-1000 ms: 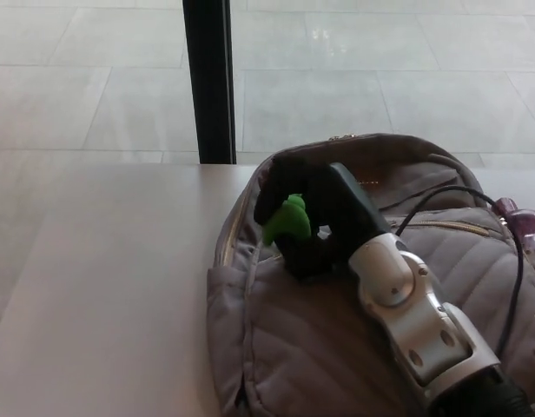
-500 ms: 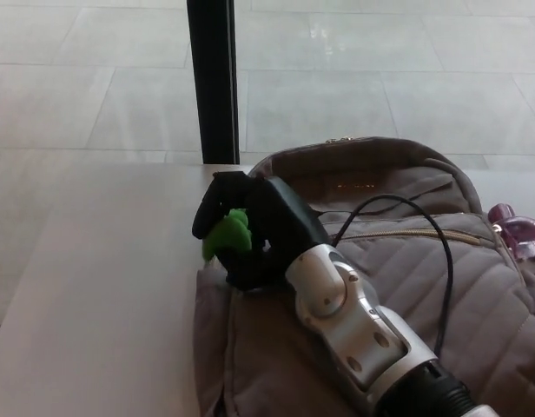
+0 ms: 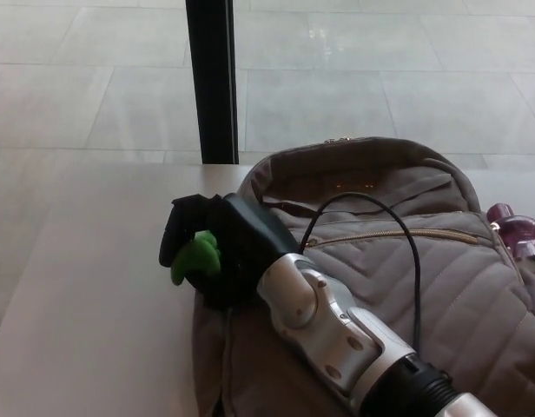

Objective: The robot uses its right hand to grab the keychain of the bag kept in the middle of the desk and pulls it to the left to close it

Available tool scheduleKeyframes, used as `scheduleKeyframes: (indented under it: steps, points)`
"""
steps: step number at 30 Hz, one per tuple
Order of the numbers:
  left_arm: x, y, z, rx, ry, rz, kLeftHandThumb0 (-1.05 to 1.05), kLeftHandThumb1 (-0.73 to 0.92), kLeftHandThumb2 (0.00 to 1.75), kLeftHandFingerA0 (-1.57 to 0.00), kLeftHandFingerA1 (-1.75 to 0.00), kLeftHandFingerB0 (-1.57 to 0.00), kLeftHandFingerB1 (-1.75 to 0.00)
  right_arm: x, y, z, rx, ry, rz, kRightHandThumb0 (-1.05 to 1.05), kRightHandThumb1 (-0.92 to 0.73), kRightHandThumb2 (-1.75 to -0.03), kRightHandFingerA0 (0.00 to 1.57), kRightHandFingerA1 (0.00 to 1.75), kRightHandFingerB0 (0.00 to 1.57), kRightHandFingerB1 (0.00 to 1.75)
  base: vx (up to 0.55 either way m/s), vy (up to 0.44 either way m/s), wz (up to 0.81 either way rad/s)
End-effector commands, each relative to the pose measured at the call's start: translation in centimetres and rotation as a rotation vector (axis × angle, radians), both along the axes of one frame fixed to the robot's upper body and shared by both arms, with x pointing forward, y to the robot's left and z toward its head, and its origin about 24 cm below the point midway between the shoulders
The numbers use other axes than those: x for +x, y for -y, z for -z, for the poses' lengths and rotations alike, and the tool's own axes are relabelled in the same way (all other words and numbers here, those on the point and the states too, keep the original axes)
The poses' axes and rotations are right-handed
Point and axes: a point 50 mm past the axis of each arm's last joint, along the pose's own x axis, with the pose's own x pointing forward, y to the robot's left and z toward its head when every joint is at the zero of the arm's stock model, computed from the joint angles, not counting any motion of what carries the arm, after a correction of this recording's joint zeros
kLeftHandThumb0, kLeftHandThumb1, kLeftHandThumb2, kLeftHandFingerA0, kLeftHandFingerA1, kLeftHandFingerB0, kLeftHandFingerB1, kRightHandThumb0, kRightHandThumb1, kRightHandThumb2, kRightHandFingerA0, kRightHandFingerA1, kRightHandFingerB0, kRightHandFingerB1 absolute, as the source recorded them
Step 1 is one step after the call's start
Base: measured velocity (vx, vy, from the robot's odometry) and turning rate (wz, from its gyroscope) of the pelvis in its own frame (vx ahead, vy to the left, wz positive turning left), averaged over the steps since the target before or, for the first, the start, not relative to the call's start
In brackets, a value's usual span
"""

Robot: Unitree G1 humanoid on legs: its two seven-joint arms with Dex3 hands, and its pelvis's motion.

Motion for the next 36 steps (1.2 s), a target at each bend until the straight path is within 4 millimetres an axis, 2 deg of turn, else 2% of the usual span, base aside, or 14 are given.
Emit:
scheduleKeyframes:
  steps: [1,3,4,17,18,20,23,24,29,30,31,33,34,36]
  points:
    - [-0.3,0.3,0.4,-0.022,-0.027,-0.001,-0.68,0.59,0.94,-0.53,-0.64,-0.45,-0.6,-3.7,-7.9,-2.0,0.063,-0.051,-0.216,-0.33,-0.54,-1.18,0.99,1.75,0.8,1.56,0.0,0.0,0.0]
    - [-0.2,0.3,0.3,-0.016,-0.025,0.011,-0.68,0.76,0.63,-0.59,-0.56,-0.49,-0.51,-4.1,-8.6,-2.4,0.08,-0.028,-0.229,-0.34,-0.54,-1.19,1.01,1.75,0.83,1.47,0.0,0.0,0.0]
    - [-0.1,0.3,0.3,-0.014,-0.023,0.018,-0.67,0.6,0.95,-0.53,-0.64,-0.45,-0.6,-4.2,-8.9,-2.5,0.078,-0.037,-0.238,-0.34,-0.54,-1.2,1.02,1.75,0.83,1.45,0.0,0.0,0.0]
    - [1.1,0.9,0.8,-0.016,-0.024,0.033,-0.67,0.6,0.94,-0.51,-0.64,-0.42,-0.59,-8.3,-12.8,-3.3,0.174,-0.096,-0.417,-0.46,-0.42,-1.39,0.94,1.75,0.85,1.69,0.0,0.0,0.0]
    - [1.1,0.9,0.9,-0.016,-0.028,0.035,-0.67,0.6,0.95,-0.52,-0.64,-0.44,-0.6,-9.2,-13.5,-3.8,0.174,-0.111,-0.475,-0.58,-0.46,-1.3,1.22,1.45,1.15,1.41,0.0,0.0,0.0]
    - [1.2,0.9,0.9,-0.016,-0.029,0.038,-0.66,0.6,0.95,-0.51,-0.64,-0.42,-0.59,-9.6,-13.6,-3.9,0.19,-0.108,-0.506,-0.48,-0.36,-1.49,0.99,1.75,0.92,1.75,0.0,0.0,0.0]
    - [1.3,0.9,0.9,-0.023,-0.024,0.039,-0.65,0.61,0.94,-0.51,-0.64,-0.43,-0.6,-10.4,-14.0,-3.7,0.232,-0.134,-0.567,-0.6,-0.44,-1.46,1.02,1.75,0.91,1.7,0.0,0.0,0.0]
    - [1.5,1.0,1.0,-0.029,-0.023,0.036,-0.66,0.77,0.63,-0.57,-0.56,-0.47,-0.51,-11.1,-14.2,-3.7,0.262,-0.119,-0.629,-0.56,-0.52,-1.28,0.98,1.71,0.94,1.66,0.0,0.0,0.0]
    - [1.2,1.0,1.0,-0.025,-0.023,0.029,-0.66,0.6,0.94,-0.52,-0.65,-0.45,-0.61,-9.2,-12.1,-3.1,0.176,-0.126,-0.565,-0.52,-0.49,-1.37,0.95,1.75,0.85,1.71,0.0,0.0,0.0]
    - [1.0,0.9,0.9,-0.025,-0.024,0.031,-0.66,0.6,0.94,-0.53,-0.65,-0.46,-0.61,-8.8,-11.7,-2.9,0.165,-0.131,-0.549,-0.44,-0.45,-1.48,0.92,1.71,0.88,1.54,0.0,0.0,0.0]
    - [0.8,0.9,0.8,-0.03,-0.028,0.036,-0.65,0.77,0.63,-0.55,-0.57,-0.46,-0.51,-7.5,-10.1,-2.5,0.127,-0.131,-0.49,-0.36,-0.62,-1.03,0.83,1.61,0.66,1.02,0.0,0.0,0.0]
    - [0.6,0.9,0.8,-0.041,-0.029,0.032,-0.65,0.77,0.63,-0.55,-0.57,-0.46,-0.51,-6.3,-8.8,-2.3,0.092,-0.123,-0.443,-0.36,-0.62,-1.03,0.83,1.61,0.66,1.02,0.0,0.0,0.0]
    - [0.5,0.7,0.9,-0.026,-0.041,0.034,-0.66,0.77,0.63,-0.56,-0.55,-0.48,-0.5,-4.6,-6.5,-2.5,0.031,-0.193,-0.406,-0.44,-0.64,-0.79,0.74,1.36,0.22,0.65,0.0,0.0,0.0]
    - [0.5,0.7,0.9,-0.013,-0.048,0.052,-0.66,0.79,0.63,-0.55,-0.53,-0.49,-0.49,-2.9,-3.9,-3.0,-0.085,-0.148,-0.368,-0.6,-0.5,-0.9,0.26,0.68,0.06,0.49,0.0,0.0,0.0]
